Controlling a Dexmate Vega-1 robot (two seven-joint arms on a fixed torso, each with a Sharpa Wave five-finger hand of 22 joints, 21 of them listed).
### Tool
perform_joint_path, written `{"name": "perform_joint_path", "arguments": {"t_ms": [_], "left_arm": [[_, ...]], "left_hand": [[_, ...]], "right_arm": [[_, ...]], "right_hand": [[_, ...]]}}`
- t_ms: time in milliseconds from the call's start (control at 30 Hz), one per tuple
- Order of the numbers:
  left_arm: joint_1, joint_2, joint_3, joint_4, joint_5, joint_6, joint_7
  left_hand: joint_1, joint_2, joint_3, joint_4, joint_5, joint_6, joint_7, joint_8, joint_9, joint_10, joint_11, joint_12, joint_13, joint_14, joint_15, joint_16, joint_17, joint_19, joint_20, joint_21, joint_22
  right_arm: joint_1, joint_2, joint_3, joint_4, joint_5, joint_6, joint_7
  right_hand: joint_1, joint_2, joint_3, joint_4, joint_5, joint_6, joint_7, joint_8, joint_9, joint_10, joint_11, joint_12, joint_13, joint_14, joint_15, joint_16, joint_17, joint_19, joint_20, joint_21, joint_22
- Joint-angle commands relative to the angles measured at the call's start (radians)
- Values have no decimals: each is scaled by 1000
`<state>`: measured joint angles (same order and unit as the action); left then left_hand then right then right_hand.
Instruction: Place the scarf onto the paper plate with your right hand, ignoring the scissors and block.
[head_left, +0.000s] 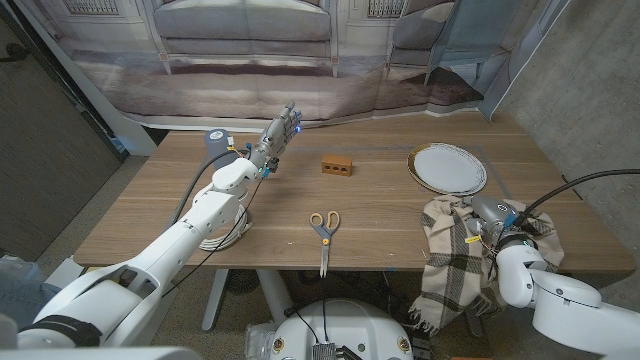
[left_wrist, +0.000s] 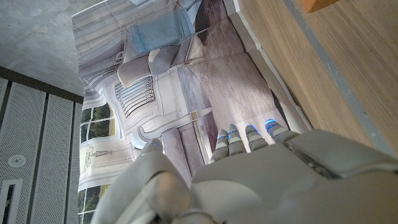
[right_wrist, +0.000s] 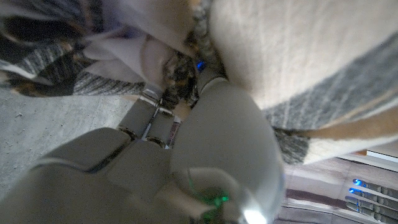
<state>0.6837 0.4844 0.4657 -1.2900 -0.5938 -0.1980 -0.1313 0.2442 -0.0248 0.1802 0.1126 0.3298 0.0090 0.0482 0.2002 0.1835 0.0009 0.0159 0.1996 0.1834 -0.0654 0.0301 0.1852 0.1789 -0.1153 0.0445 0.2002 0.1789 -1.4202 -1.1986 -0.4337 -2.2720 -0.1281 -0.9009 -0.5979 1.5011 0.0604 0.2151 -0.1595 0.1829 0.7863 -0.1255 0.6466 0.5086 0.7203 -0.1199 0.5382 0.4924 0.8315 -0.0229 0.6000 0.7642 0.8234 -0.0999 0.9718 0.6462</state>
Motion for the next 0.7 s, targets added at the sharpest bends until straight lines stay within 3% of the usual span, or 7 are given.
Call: {"name": "perform_joint_path", "arguments": {"t_ms": [33, 200, 700], "left_arm": [[-4, -4, 4, 8, 0, 1, -2], [-7, -9, 5, 20, -3, -3, -10], [-8, -7, 4, 23, -3, -10, -17]], "left_hand": [[4, 10, -3, -1, 5, 9, 3, -2, 3, 6, -3, 5, 6, 3, 4, 4, 6, -5, 4, 3, 4], [5, 11, -4, -1, 5, 11, 3, -2, 3, 5, -3, 5, 6, 4, 3, 5, 6, -4, 3, 3, 4], [6, 13, -6, -1, 5, 11, 3, -2, 3, 4, -3, 4, 6, 3, 3, 4, 5, -4, 3, 3, 4]], "right_arm": [[-55, 30, 64, -7, -19, 11, -54], [-80, 46, 95, -19, -19, 3, -65], [-143, 63, 179, -78, -39, -43, -69]], "right_hand": [[56, 48, 1, 5, 11, 10, 1, 9, 8, 15, -4, 10, 14, 92, -208, 9, 9, -8, -128, 13, 8], [58, 56, 1, 10, 14, 19, -5, 7, -1, 85, -11, 39, 37, 104, -205, 16, 27, -17, -130, 32, 18], [57, 63, 1, 14, 16, 32, -7, 16, 3, 125, -11, 55, 66, 121, -202, 23, 49, -19, -132, 55, 26]]}}
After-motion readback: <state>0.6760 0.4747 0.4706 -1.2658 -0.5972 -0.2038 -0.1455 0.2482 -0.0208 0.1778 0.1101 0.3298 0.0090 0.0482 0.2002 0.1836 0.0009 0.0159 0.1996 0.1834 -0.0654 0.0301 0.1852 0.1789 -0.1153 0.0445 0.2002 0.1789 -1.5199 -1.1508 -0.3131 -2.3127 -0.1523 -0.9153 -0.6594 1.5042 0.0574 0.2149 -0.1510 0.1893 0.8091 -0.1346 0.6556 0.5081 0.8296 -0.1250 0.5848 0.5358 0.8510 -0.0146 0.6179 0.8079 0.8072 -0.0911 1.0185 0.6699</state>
